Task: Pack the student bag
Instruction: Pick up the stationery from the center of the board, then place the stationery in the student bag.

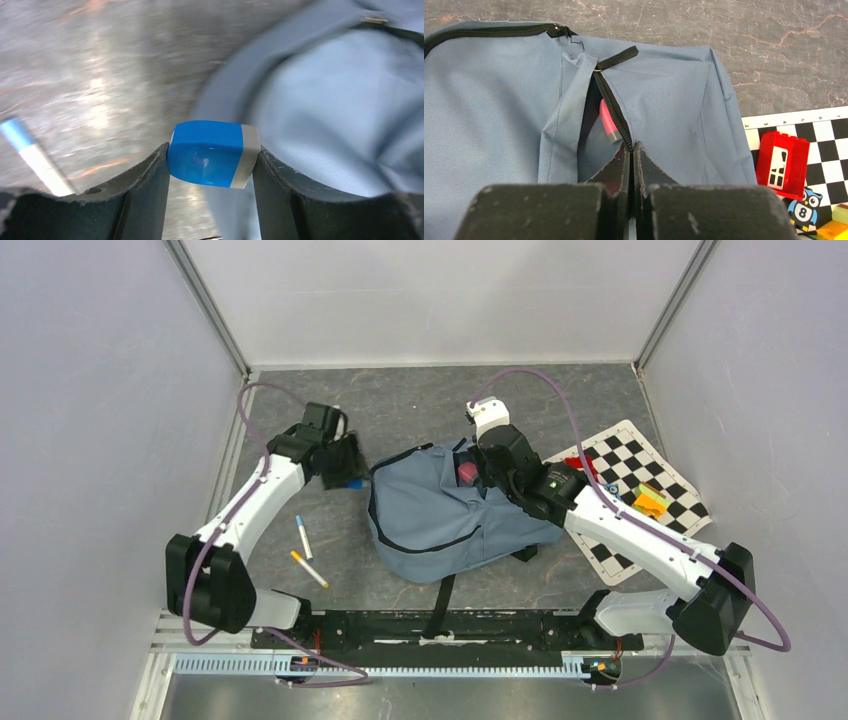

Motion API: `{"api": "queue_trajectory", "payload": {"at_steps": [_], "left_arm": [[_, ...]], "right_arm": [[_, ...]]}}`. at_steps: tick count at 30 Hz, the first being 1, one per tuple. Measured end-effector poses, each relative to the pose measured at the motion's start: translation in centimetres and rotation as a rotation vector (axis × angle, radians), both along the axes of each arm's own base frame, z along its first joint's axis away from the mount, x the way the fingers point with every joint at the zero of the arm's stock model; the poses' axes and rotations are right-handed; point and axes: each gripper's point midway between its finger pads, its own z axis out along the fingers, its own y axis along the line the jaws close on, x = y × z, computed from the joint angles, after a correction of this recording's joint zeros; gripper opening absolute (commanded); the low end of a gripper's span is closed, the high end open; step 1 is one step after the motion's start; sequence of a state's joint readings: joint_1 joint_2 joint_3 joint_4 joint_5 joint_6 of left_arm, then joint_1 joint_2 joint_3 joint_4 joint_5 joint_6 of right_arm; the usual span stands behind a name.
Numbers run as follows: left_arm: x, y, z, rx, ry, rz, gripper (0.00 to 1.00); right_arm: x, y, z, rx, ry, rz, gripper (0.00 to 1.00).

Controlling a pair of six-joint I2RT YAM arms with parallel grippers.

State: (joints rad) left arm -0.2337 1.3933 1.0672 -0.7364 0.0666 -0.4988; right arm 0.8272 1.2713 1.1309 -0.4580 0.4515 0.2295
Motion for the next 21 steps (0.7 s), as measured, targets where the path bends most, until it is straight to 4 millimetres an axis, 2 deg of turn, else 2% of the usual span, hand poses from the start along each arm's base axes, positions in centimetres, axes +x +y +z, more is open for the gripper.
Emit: {"api": "queue_trajectory", "payload": {"at_steps": [3,6,9,12,15,18,21], "left_arm": [[0.4,-5.7,4.6,-0.088,-0.109,-0.105,0.37],[0.0,-11.0,8.2,-0.185,-0.172,-0.190,0.37],[-0.2,-16.1,10.8,-0.307,-0.197,-0.256,0.37],[0.4,-19.5,11.1,-0.369,-0.180,-0.288,0.36],[0.8,-21.8,9.8,-0.389,-0.134,-0.307,0.36],[0.4,-22.6,8.2,-0.384,-0.082,-0.314,0.36],[0.1,-22.9,7.9,-0.391,-0.064,-0.315,0.36]], "right_arm": [[0.1,0.1,-0.2,-0.003,0.003,0.000,0.00],[0.1,0.1,-0.1,-0.004,0.001,0.001,0.00],[0.3,0.2,-0.1,-0.004,0.000,0.003,0.00],[0.4,0.2,-0.1,-0.007,-0.001,0.004,0.00],[0.4,0.3,0.0,-0.007,-0.003,0.005,0.00],[0.4,0.2,0.0,-0.007,-0.004,0.003,0.00],[0.4,0.2,0.0,-0.006,-0.003,0.003,0.00]]}}
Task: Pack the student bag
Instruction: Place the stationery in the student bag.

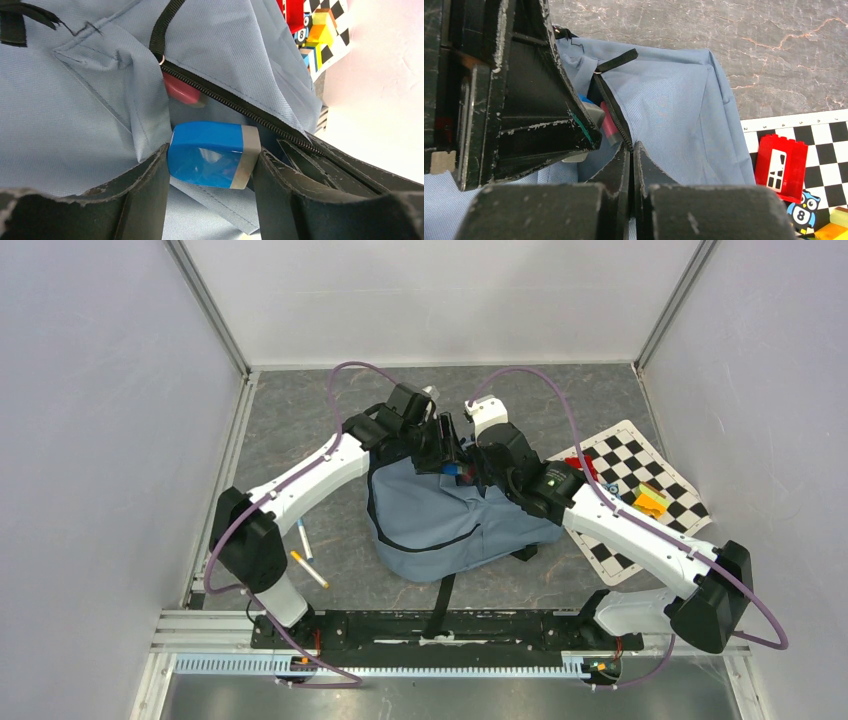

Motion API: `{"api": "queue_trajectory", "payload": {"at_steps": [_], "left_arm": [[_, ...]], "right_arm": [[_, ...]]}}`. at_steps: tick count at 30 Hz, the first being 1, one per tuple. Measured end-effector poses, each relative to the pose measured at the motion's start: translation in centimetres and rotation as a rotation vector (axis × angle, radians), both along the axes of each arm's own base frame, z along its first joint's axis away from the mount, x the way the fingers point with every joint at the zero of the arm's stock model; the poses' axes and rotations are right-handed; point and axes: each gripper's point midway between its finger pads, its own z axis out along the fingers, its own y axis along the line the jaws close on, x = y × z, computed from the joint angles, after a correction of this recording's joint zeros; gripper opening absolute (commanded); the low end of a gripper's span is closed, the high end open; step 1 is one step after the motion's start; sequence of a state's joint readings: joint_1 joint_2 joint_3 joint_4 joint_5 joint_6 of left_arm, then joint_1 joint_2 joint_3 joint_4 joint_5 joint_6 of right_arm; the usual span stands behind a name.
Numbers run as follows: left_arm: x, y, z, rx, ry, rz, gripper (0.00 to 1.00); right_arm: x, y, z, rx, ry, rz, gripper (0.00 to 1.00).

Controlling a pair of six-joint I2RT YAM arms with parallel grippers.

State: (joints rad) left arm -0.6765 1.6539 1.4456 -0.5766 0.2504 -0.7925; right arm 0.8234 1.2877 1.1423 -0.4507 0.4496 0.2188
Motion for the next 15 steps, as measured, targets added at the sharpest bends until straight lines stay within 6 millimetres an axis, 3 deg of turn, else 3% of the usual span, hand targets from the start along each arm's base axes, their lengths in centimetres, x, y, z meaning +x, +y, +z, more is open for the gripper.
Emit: {"api": "queue_trajectory", "payload": {"at_steps": [8,15], "left_arm": [[-0.4,-1.6,-0.1,-0.012,0.033,-0.041,0.42],[-0.8,-2.3,-1.0,-0.005,0.057,-0.062,0.71]], "right_arm": [[0.0,0.0,0.0,0.000,0.000,-0.001,0.00],[0.0,0.0,0.0,0.001,0.000,0.000,0.00]]}}
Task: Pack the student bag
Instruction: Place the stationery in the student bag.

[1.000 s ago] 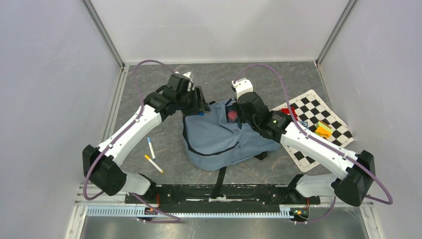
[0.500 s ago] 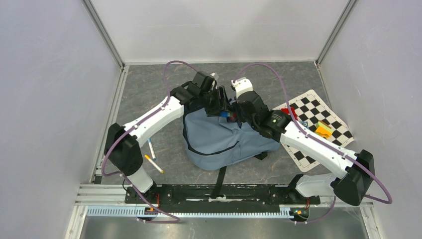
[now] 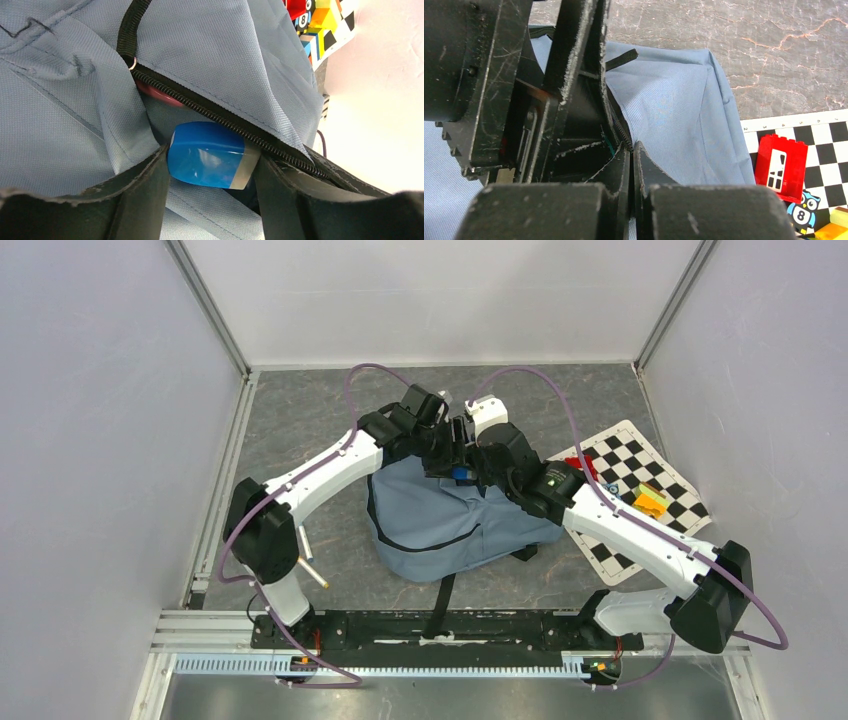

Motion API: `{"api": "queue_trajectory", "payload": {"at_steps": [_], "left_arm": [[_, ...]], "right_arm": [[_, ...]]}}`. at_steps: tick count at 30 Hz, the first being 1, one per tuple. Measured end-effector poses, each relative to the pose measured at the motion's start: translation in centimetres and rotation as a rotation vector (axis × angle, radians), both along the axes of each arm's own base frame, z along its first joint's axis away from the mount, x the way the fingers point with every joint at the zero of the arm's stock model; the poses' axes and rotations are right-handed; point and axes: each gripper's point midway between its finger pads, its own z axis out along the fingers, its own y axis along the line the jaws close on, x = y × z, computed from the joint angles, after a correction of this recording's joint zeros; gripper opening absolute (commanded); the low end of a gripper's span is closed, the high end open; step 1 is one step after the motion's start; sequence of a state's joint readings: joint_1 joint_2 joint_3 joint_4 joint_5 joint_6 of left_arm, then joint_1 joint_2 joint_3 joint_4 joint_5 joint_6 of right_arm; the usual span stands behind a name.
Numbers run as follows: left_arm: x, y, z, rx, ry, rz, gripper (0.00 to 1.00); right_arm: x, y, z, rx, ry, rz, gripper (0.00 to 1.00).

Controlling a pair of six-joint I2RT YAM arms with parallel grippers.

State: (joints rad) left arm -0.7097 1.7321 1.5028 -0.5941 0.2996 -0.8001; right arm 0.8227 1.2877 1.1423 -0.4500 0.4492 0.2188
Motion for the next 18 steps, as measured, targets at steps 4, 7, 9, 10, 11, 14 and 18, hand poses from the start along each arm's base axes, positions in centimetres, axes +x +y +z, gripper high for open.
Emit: {"api": "queue_trajectory", "payload": {"at_steps": [4,7,9,10,11,14,18], "left_arm": [[0.0,0.0,0.0,0.002,0.002,0.004,0.81],[0.1,0.2,-0.2,0.011,0.001,0.011,0.85],[0.2,0.3,-0.3,0.019,-0.002,0.016,0.89],[0.3,0.5,-0.3,0.026,-0.008,0.020,0.91],[0.3,0.7,-0.3,0.033,-0.020,0.021,0.94],[0.6,2.0,0.3,0.071,-0.073,0.031,0.98],[1.5,6.5,3.1,0.108,-0.159,0.090,1.00]], "right_arm": [[0.0,0.0,0.0,-0.001,-0.001,-0.002,0.00],[0.1,-0.2,0.0,-0.002,-0.003,-0.008,0.00],[0.1,-0.2,0.0,-0.002,-0.003,-0.010,0.00],[0.1,-0.2,0.0,-0.002,-0.003,-0.010,0.00],[0.1,-0.2,0.0,-0.001,-0.003,-0.009,0.00],[0.1,-0.2,0.1,-0.001,-0.003,-0.009,0.00],[0.1,-0.2,0.1,0.000,-0.003,-0.008,0.00]]}}
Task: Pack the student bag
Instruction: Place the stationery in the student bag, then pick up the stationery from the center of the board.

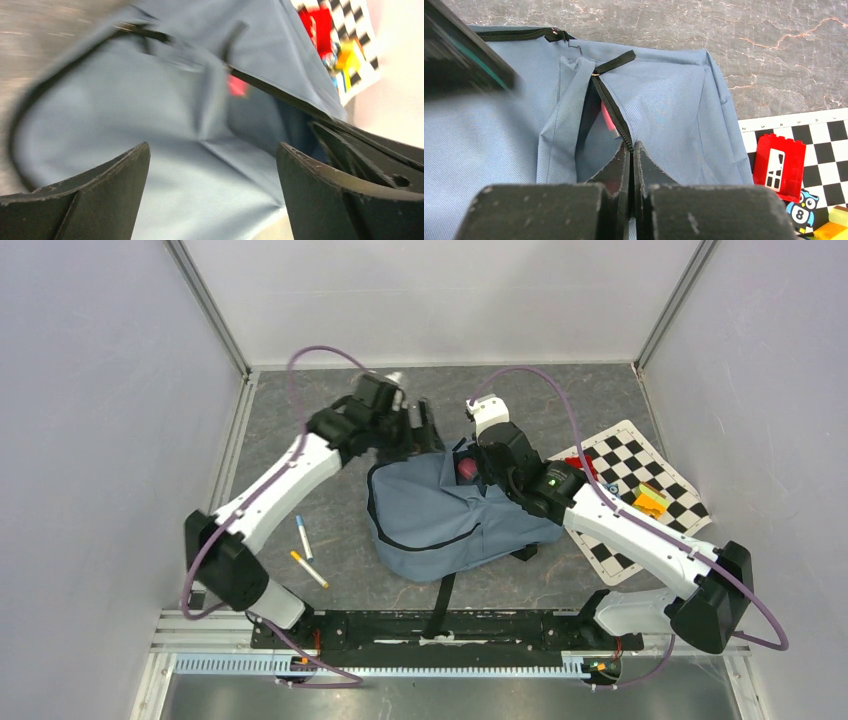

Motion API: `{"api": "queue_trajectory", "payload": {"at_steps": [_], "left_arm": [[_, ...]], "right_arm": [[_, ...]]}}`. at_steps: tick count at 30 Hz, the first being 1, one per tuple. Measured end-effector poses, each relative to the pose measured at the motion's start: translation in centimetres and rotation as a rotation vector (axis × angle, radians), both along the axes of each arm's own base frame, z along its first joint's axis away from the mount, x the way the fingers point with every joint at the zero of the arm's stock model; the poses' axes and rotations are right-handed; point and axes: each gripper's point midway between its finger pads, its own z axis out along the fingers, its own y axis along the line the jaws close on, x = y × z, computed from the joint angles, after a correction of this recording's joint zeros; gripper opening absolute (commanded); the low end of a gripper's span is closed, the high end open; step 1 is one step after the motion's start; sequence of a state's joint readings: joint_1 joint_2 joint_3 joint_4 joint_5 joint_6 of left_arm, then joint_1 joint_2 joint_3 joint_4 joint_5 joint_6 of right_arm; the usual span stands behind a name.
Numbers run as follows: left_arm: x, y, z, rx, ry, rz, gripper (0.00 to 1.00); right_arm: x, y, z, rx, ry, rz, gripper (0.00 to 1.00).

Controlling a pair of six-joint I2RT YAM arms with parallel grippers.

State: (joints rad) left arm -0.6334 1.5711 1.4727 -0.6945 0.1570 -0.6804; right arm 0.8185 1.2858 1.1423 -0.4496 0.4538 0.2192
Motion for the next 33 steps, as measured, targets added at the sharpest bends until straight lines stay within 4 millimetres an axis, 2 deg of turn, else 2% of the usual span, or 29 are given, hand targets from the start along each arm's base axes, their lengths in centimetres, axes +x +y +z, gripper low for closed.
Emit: {"api": "queue_trajectory", "payload": {"at_steps": [1,3,6,8,9,13,17,21,27,33], "left_arm": [[0.6,1.7,0.6,0.007,-0.019,0.038,1.00],[2.0,6.5,0.9,0.032,-0.046,0.157,1.00],[2.4,14.1,-1.0,0.098,-0.022,0.359,1.00],[1.6,19.5,-3.6,0.172,0.030,0.508,1.00],[0.9,21.6,-4.9,0.209,0.063,0.559,0.99],[-2.8,27.6,-11.0,0.335,0.254,0.685,0.89],[-6.0,30.6,-15.5,0.401,0.425,0.746,0.79],[-7.9,31.1,-17.7,0.429,0.498,0.741,0.69],[-7.8,31.1,-19.1,0.435,0.514,0.725,0.56],[-7.2,31.1,-20.2,0.439,0.525,0.708,0.50]], "right_arm": [[0.0,0.0,0.0,0.000,0.000,0.000,0.00],[0.0,0.0,0.0,0.001,-0.001,0.000,0.00],[0.0,0.0,0.1,0.003,-0.003,0.000,0.00],[0.0,-0.1,0.2,0.004,-0.004,0.000,0.00],[0.0,-0.1,0.3,0.006,-0.005,0.000,0.00],[-0.1,-0.2,0.4,0.009,-0.007,-0.001,0.00],[-0.1,-0.2,0.5,0.011,-0.008,0.000,0.00],[-0.1,-0.2,0.4,0.011,-0.008,0.000,0.00],[0.0,-0.2,0.5,0.013,-0.009,-0.001,0.00],[0.1,-0.2,0.5,0.017,-0.012,-0.003,0.00]]}}
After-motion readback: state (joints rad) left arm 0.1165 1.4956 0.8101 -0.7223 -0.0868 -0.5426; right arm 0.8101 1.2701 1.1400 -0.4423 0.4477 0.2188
